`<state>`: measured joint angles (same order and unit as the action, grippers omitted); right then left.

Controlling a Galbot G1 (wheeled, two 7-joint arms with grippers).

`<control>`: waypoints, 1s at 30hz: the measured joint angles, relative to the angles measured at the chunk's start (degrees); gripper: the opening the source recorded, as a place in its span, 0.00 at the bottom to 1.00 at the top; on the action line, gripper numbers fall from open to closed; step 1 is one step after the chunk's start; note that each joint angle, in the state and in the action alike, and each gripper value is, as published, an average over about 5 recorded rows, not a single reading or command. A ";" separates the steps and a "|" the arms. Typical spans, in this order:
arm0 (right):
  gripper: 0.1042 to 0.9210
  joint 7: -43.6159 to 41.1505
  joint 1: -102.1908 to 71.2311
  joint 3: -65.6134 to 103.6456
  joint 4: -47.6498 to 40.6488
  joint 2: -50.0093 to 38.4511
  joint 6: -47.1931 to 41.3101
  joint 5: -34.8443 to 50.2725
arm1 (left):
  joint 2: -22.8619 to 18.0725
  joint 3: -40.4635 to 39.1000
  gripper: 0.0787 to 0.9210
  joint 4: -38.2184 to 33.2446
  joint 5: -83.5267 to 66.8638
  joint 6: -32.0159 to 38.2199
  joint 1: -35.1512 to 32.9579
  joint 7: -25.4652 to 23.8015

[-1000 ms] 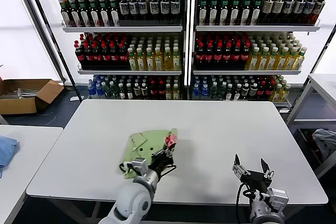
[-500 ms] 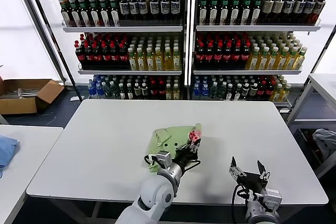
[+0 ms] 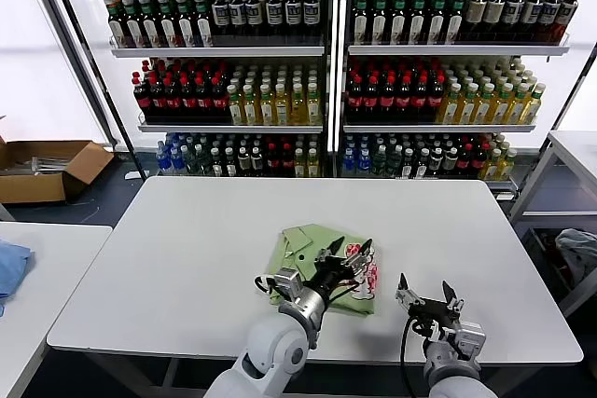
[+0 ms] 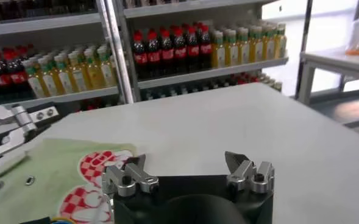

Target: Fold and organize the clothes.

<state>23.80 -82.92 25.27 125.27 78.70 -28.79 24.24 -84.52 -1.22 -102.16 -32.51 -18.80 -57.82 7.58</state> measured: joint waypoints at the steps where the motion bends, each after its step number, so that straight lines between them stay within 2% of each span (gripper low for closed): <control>1: 0.88 0.21 0.63 -0.30 -0.27 -0.17 -0.26 0.93 | 0.44 0.58 0.74 -0.32 0.72 0.01 -0.21 0.15; 4: 0.88 0.87 2.60 -1.36 -1.15 -0.54 -1.15 3.41 | 2.02 2.45 0.83 -1.42 2.98 -0.08 -1.03 0.56; 7: 0.88 1.52 4.56 -2.51 -2.03 -0.49 -1.83 5.45 | 3.54 4.35 0.87 -2.68 4.86 -0.17 -2.05 0.87; 15: 0.88 3.33 8.63 -3.81 -4.27 -0.48 -2.96 7.94 | 6.26 8.68 0.88 -5.39 7.65 0.47 -4.37 1.25; 30: 0.88 3.91 12.67 -5.68 -9.34 -1.57 -3.93 8.85 | 7.94 14.56 0.88 -9.58 10.43 2.11 -7.79 4.12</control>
<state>27.72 -70.25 19.58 115.93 77.13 -32.72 33.09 -76.59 13.34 -111.74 -22.07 -16.69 -65.61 11.70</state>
